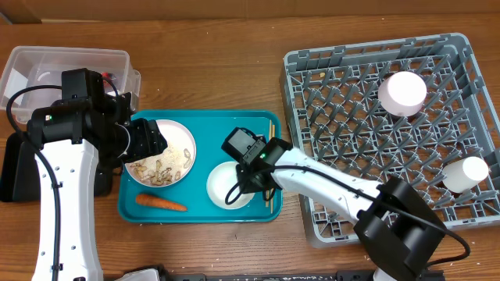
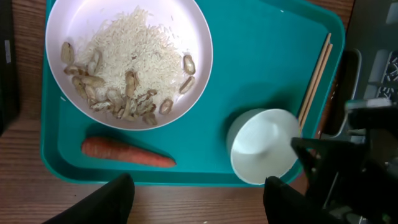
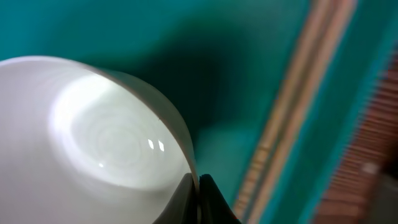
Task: Sort waste into correct bins and load items into the dishwasher
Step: 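Carry the lower white bowl into the rack and release it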
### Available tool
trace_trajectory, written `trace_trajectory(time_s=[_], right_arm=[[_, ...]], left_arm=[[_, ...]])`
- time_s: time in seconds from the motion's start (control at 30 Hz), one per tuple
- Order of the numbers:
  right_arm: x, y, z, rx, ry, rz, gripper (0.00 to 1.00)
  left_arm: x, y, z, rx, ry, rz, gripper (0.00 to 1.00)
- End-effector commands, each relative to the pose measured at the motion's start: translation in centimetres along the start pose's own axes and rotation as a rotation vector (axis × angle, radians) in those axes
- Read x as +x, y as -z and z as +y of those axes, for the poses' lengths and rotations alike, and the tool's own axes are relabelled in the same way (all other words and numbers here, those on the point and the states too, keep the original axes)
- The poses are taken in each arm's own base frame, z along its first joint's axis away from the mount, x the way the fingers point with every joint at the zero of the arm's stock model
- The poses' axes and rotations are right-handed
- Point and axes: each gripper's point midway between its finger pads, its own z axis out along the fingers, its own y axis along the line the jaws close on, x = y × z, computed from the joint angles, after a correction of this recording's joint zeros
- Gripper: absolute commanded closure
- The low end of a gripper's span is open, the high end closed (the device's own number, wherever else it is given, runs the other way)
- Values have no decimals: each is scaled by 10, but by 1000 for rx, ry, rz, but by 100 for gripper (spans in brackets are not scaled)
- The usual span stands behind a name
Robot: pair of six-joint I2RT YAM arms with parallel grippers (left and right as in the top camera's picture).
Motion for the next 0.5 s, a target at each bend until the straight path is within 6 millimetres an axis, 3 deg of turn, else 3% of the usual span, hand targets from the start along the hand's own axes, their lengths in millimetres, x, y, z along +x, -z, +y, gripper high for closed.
trace_trajectory(time_s=[0.0, 0.1, 0.17, 0.3, 0.47], right_arm=[[-66, 67, -50, 200, -85, -239, 96], [-113, 166, -108, 396, -201, -491, 96], [-128, 218, -140, 490, -275, -632, 96], [-139, 270, -188, 648, -299, -744, 96], [-130, 298, -268, 914, -461, -768, 96]], left_arm=[[-2, 3, 0, -1, 10, -13, 31], [-3, 3, 0, -1, 9, -17, 31], [-3, 3, 0, -1, 8, -17, 31], [-3, 3, 0, -1, 8, -17, 31], [-6, 3, 0, 0, 5, -29, 31]])
